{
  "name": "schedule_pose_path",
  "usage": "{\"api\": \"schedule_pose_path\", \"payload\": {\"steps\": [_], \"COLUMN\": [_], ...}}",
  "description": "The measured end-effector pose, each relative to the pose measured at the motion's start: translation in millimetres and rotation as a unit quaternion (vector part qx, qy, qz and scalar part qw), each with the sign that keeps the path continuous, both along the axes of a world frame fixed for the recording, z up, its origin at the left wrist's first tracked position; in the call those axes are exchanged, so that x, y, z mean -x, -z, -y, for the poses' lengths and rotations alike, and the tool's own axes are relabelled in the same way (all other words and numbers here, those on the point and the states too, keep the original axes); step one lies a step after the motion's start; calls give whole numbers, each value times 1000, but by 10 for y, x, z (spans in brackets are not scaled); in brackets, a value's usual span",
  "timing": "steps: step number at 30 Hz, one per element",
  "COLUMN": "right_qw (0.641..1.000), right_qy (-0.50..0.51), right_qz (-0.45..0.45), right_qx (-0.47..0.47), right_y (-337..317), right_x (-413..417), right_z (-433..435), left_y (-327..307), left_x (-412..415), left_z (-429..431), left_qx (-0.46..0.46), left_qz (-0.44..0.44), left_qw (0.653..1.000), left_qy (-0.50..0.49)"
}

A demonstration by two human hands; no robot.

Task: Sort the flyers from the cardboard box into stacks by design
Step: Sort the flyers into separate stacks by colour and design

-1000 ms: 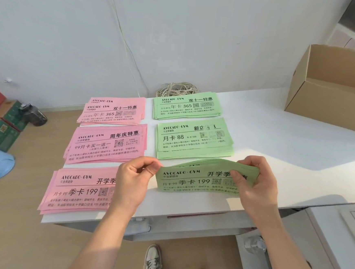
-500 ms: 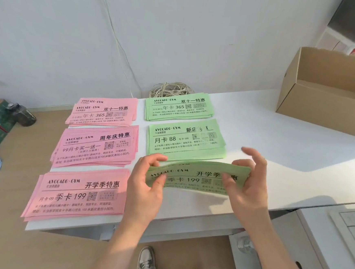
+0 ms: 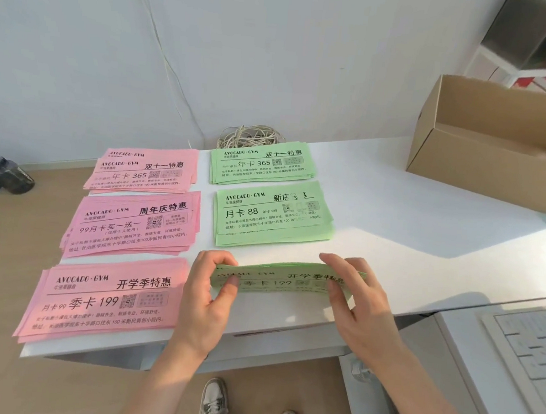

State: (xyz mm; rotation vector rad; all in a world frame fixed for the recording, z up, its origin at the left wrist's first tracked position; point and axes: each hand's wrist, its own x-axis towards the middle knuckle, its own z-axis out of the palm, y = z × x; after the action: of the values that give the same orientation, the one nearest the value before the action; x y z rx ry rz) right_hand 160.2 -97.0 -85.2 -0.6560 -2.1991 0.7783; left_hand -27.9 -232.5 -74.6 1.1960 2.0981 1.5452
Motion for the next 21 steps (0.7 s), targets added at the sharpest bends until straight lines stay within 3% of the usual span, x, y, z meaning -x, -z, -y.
{"api": "schedule_pose_path", "payload": {"steps": [6,11,13,15,18,21], "right_qw": [1000,997,985,968,955,953], "right_qy": [20,-4,-7,-3,5,-1], "right_qz": [-4,16,75,170,239,264], "right_qx": [-15,77,155,183,173,148], "right_y": [36,-93,-197,-187,-165,-173], "right_x": [-33,-52,-7,43,118,173], "right_z": [0,-20,-117,-221,-276,-283], "left_y": [27,-117,-191,-185,-85,-50], "left_x": [14,10,64,109,119,135], "left_z": [57,69,18,-39,-57,-68], "left_qx": [28,89,129,219,334,308], "left_qz": [-18,-42,-56,-98,-193,-306], "left_qw": [999,995,990,970,923,901], "left_qy": [20,-1,-19,-29,-17,-4]}}
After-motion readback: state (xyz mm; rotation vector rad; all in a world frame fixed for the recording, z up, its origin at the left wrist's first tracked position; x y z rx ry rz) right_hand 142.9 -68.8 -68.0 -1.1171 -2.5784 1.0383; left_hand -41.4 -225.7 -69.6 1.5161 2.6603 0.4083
